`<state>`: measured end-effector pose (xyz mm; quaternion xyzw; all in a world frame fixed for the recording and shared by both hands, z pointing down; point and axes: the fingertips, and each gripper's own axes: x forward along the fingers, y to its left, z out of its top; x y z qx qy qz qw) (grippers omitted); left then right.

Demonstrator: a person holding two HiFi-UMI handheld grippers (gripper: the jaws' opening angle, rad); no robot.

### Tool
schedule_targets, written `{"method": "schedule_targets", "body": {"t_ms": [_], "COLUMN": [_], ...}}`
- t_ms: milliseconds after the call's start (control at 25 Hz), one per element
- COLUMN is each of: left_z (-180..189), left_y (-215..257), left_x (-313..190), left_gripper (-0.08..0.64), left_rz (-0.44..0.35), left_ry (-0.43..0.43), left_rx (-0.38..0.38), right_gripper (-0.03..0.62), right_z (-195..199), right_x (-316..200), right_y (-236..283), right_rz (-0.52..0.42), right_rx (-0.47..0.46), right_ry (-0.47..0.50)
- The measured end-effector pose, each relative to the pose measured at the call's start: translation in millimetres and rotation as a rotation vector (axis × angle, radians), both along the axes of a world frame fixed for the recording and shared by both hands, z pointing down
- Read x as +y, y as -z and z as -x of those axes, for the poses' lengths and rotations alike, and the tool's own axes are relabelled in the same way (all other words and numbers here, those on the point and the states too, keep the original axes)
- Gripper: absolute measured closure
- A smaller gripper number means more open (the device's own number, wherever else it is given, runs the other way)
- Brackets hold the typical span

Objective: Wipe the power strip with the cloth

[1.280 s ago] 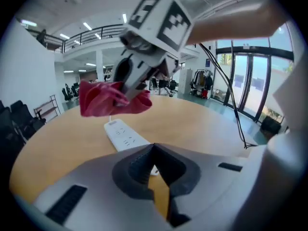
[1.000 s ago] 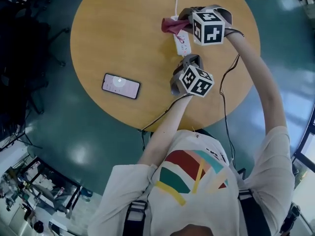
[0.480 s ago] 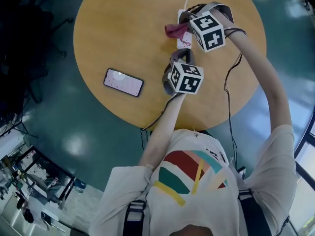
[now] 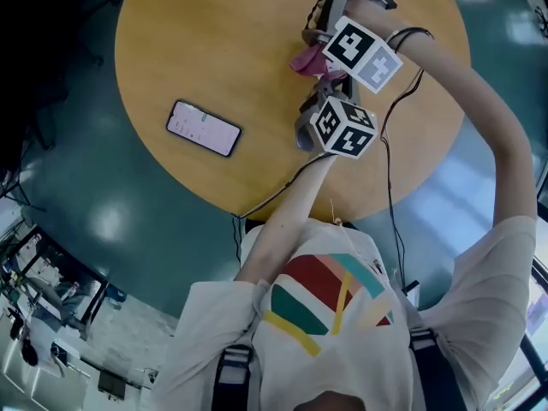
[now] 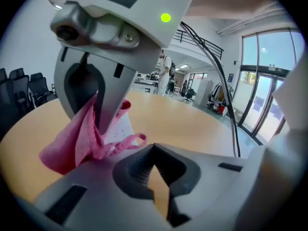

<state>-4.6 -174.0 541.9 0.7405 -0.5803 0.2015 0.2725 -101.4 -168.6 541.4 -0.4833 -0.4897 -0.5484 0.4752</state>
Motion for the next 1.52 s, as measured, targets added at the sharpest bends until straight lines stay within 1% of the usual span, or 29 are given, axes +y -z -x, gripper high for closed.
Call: {"method": "schedule_targets", "body": {"t_ms": [120, 240, 320, 440, 520, 600, 680, 760, 920, 1040, 1240, 1400, 1520], "left_z": [-7, -7, -4, -2, -3, -3, -2, -1, 1, 1, 1, 1, 1], "left_y": [-4, -2, -6, -20, -22, -18, -15, -17, -17, -15, -15, -16, -18], "left_x": [-3, -5, -6, -10, -12, -12, -12, -13, -13, -13, -13, -13, -12], "left_gripper": [0.518, 0.518, 0.518, 0.518, 0.518, 0.518, 0.518, 0.518, 0.518, 0.518, 0.518, 0.518, 0.518], "left_rz": [0.02, 0.019, 0.016, 0.016, 0.01, 0.002, -0.002, -0.001, -0.006, -0.011, -0.011, -0.017, -0.02], "left_ry": [-0.039, -0.028, -0.025, -0.047, -0.073, -0.077, -0.062, -0.045, -0.034, -0.034, -0.026, -0.023, -0.022], "left_rx": [-0.018, 0.007, 0.008, -0.034, -0.051, -0.03, 0.001, 0.015, 0.02, 0.016, 0.03, 0.024, 0.016], "right_gripper": [0.554, 0.554, 0.553, 0.554, 0.554, 0.554, 0.554, 0.554, 0.554, 0.554, 0.554, 0.554, 0.554], "right_z": [-5, -4, -1, 3, 1, -1, -2, -3, -1, 1, 1, 1, 1], "right_x": [5, 8, 11, 21, 26, 27, 23, 10, -30, -58, -99, -121, -125], "right_y": [-9, -11, -15, -30, -35, -34, -32, -33, -34, -32, -31, -33, -34], "right_rz": [-0.015, -0.015, 0.0, 0.048, 0.058, 0.062, 0.065, 0.032, -0.094, -0.151, -0.217, -0.234, -0.216], "right_rx": [0.028, 0.046, 0.051, 0.057, 0.068, 0.067, 0.058, 0.053, 0.061, 0.061, 0.055, 0.042, 0.022], "right_ry": [0.14, 0.199, 0.211, 0.195, 0.203, 0.213, 0.214, 0.23, 0.27, 0.246, 0.184, 0.117, 0.069]}}
